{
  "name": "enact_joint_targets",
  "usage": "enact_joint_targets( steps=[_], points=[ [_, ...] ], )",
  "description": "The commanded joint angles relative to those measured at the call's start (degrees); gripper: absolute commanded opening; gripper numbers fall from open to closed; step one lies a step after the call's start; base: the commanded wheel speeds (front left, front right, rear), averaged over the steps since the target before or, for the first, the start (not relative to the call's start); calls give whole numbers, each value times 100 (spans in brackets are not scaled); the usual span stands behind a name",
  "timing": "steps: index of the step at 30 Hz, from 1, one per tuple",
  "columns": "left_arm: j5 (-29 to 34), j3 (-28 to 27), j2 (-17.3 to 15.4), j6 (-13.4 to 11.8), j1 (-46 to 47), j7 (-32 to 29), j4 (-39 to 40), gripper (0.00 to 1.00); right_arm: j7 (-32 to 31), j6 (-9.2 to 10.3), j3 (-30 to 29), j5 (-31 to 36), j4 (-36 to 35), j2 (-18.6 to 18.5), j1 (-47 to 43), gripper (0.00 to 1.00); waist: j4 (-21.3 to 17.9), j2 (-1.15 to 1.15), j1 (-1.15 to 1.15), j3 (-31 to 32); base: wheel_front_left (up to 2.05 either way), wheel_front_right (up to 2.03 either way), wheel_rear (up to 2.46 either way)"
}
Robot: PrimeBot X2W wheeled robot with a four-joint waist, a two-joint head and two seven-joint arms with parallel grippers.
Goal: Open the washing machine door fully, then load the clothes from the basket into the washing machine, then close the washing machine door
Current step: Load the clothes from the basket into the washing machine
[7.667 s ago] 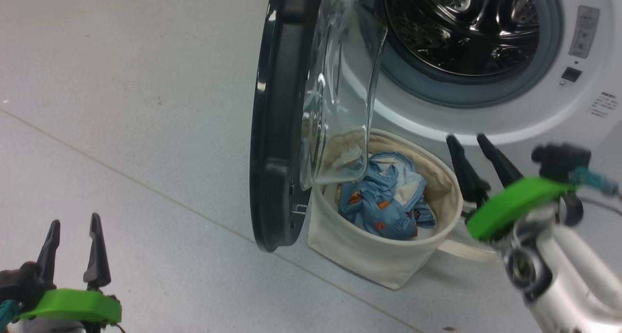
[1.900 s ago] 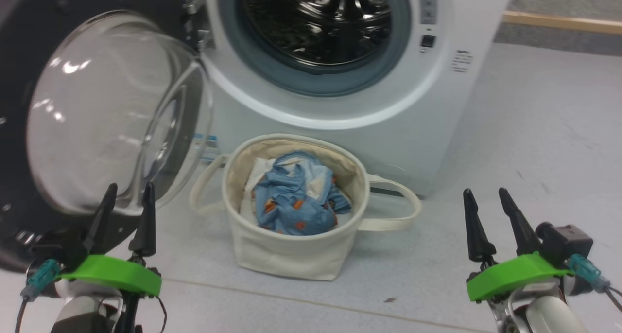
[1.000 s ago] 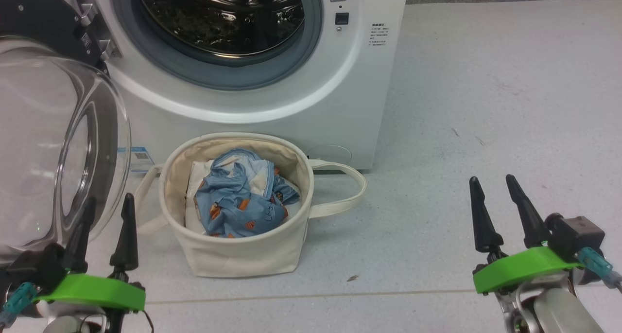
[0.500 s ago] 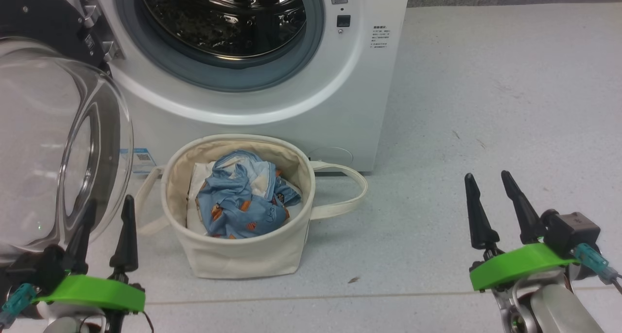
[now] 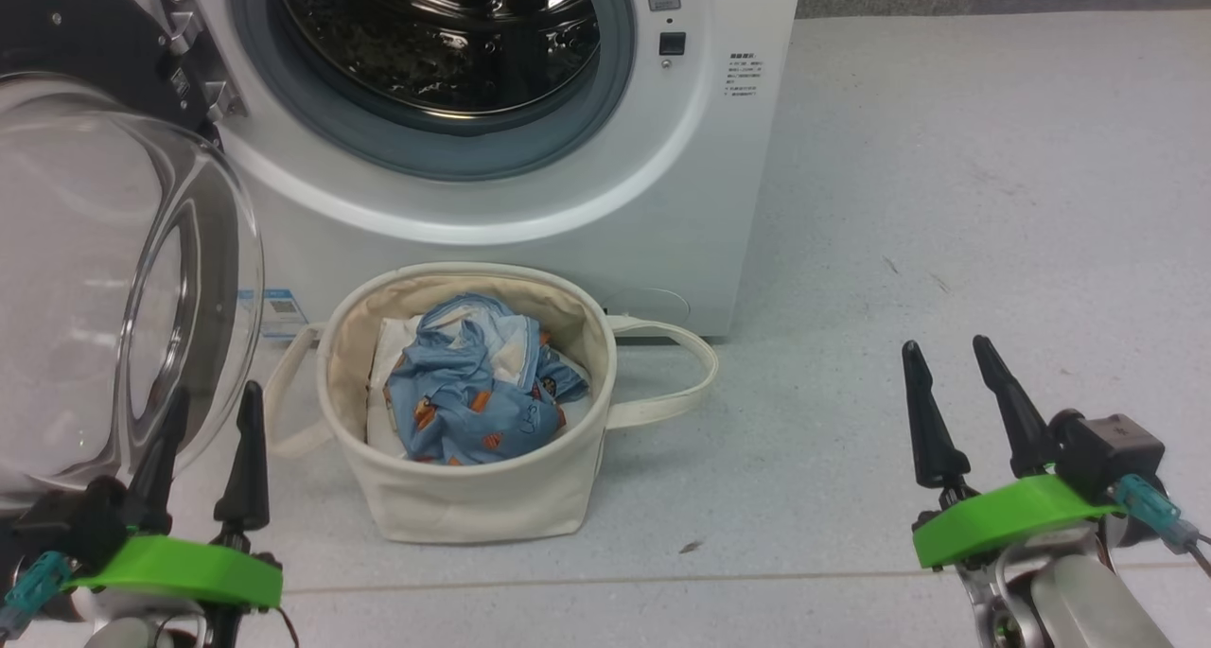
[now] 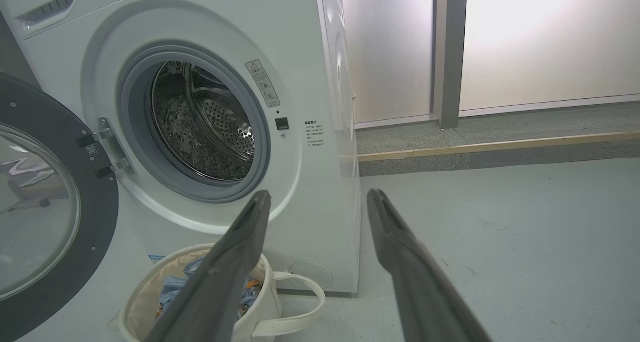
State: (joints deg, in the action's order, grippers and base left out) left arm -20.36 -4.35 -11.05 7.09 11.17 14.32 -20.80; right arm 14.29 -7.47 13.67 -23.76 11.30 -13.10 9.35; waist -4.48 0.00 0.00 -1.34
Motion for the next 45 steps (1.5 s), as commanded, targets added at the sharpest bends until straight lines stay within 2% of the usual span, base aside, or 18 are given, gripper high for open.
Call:
enact_joint_targets(
  steps=[1,19,38,45],
  points=[
    [-4,-183,-191,20,213,68,126,100,71,-2,94,-3,-157,-92,224,100,7,0,0,-3,79,-50,-29],
    [63,-266,-170,3,214,68,102,100,71,-2,141,14,-158,-82,211,100,119,0,0,-13,124,-85,-39],
    [148,-431,-152,-43,329,68,138,100,71,-2,101,57,-196,-22,267,100,230,0,0,-154,148,-168,20],
    [142,-435,-122,-27,360,68,140,100,71,-2,94,67,-199,4,295,100,239,0,0,-206,87,-87,0]
  ],
)
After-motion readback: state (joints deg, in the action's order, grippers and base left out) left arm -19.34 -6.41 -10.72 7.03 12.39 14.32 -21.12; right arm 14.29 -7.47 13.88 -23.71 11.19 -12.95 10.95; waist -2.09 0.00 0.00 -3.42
